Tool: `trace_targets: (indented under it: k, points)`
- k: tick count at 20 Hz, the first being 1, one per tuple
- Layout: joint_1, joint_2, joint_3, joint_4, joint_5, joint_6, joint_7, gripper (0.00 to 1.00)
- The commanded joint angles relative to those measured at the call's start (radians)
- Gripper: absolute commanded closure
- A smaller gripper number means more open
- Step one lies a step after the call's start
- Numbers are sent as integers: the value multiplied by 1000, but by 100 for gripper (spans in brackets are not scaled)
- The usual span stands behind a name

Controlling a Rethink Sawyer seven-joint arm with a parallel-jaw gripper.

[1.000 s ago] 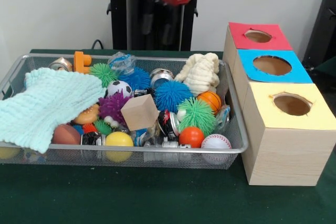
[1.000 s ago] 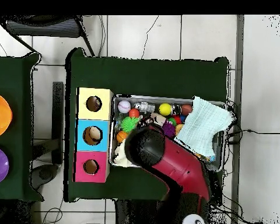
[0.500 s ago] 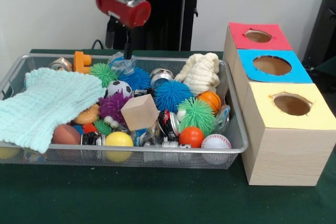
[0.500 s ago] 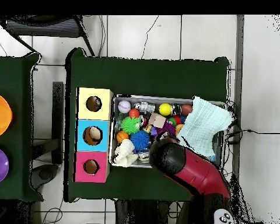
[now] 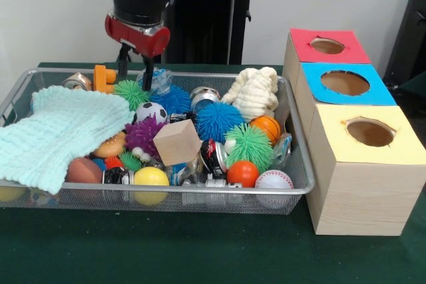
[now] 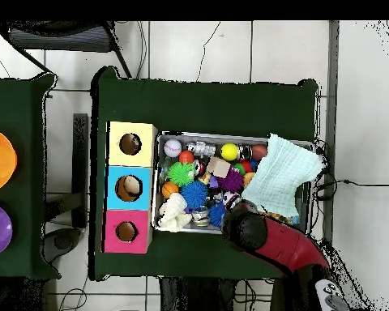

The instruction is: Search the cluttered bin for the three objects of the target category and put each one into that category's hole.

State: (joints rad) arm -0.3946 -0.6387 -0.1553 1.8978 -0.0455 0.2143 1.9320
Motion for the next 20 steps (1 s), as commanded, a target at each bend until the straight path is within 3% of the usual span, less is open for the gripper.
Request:
trace_targets:
  k: [1,7,14,20]
  points:
    - [-53,44,146,-34,-114,-44,-30,0]
    - [-117,99,165,-81,-182,-86,-18,0]
    - [-155,20,195,-107,-206,31,-41,0]
    - [-178,12,210,-138,-217,65,-56,0]
